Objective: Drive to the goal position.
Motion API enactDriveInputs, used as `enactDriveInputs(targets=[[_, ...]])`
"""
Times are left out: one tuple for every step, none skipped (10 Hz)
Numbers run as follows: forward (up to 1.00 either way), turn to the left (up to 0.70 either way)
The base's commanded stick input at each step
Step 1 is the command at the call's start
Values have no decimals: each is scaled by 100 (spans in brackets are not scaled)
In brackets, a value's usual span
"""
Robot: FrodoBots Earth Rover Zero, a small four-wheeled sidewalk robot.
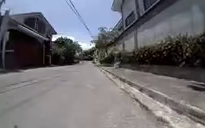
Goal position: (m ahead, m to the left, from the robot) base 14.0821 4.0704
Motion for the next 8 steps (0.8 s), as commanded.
enactDriveInputs(targets=[[64, 1], [14, 0], [0, 0], [0, 0], [0, 0], [0, 0], [0, 0], [0, 0]])
